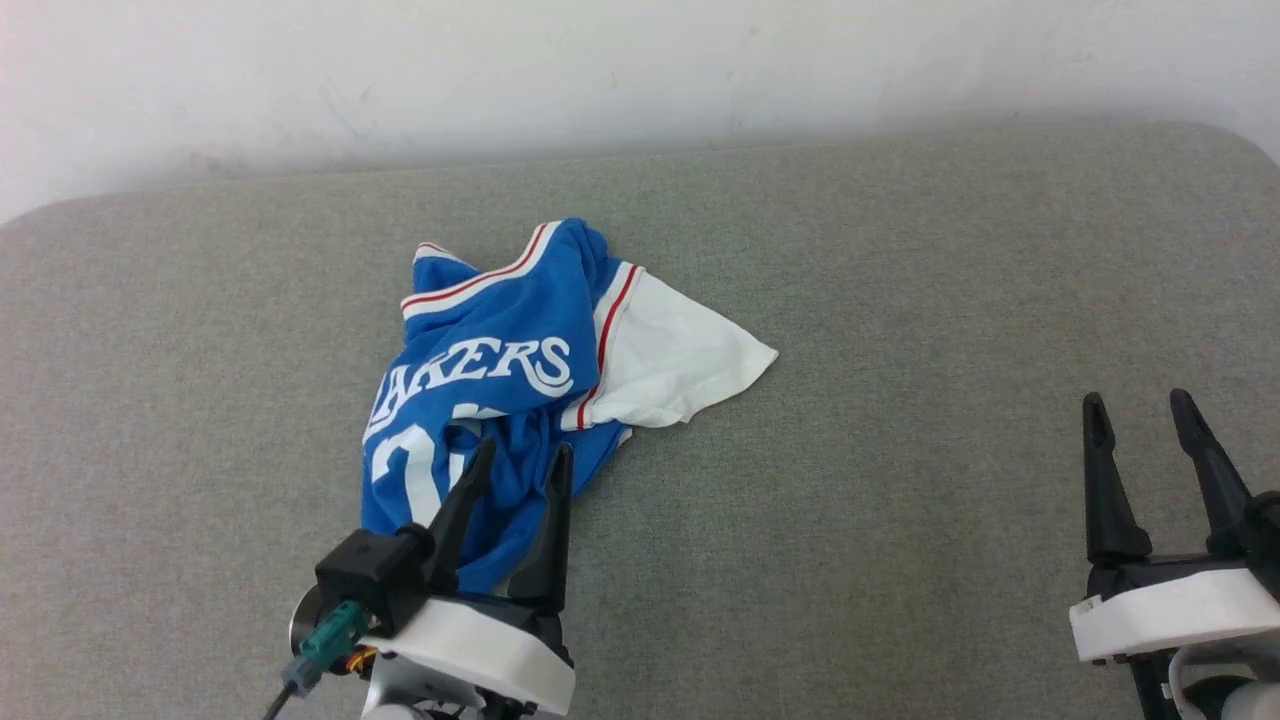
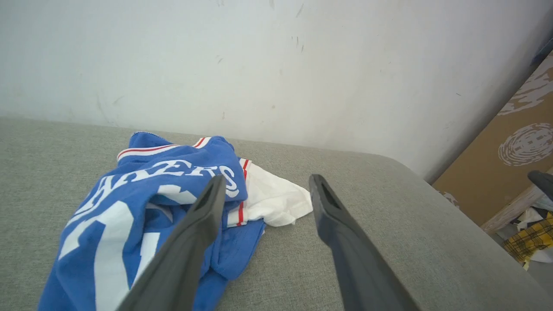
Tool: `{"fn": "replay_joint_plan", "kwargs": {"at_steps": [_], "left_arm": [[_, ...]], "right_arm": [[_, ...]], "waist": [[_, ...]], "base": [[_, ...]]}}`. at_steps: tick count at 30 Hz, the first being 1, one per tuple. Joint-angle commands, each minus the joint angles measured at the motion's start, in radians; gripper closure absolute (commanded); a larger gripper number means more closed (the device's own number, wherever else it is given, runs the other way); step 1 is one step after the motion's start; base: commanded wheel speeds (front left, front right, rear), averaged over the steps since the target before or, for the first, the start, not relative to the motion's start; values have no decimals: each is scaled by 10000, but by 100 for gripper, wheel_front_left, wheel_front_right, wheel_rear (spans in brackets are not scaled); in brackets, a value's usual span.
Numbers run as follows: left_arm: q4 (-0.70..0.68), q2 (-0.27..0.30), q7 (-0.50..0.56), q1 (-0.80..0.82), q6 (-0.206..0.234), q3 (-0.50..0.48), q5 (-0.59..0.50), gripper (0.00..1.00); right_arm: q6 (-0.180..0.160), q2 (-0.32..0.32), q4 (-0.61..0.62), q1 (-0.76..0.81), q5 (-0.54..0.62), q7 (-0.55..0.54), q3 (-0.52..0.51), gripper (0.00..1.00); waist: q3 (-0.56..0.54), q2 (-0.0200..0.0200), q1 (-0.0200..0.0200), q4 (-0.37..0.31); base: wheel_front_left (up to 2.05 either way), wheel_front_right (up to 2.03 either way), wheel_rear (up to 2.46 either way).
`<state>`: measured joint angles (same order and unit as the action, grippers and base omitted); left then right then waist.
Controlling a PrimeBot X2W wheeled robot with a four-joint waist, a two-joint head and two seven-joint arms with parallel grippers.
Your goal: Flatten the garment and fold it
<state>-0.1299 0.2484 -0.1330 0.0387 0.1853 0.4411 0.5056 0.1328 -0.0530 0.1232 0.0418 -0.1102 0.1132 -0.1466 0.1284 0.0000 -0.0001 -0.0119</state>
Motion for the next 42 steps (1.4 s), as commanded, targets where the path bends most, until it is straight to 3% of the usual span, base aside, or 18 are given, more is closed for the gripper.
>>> {"fn": "replay_joint_plan", "kwargs": {"at_steps": [1,13,21,33,42], "left_arm": [[95,-69,-228,-30,96,-23,-146,0],[271,31,-954,59,554,-563,-562,0],[140,244,-1214,-107,695,-1217,-769,0],[212,-333,-1283,112,447,-1326,-1080,0],[407,-971,-1286,378,65,-1251,-1378,0]], "right_arm": [[-21,28,-25,-63,-60,-11,49,0],[-21,28,88,-713,227,-347,456,0],[-21,-22,-294,-2253,-189,-1734,1147,0],[-21,-1324,-3024,-4709,-1021,-4765,2556,0],[-21,-1691,-4810,-5571,-859,-5545,3076,0]], "waist": [[-12,0,1,17],[-231,0,1,422],[80,0,1,979],[1052,0,1,2184],[1655,0,1,2902]], "base": [[0,0,0],[0,0,0],[0,0,0],[0,0,0],[0,0,0]]}}
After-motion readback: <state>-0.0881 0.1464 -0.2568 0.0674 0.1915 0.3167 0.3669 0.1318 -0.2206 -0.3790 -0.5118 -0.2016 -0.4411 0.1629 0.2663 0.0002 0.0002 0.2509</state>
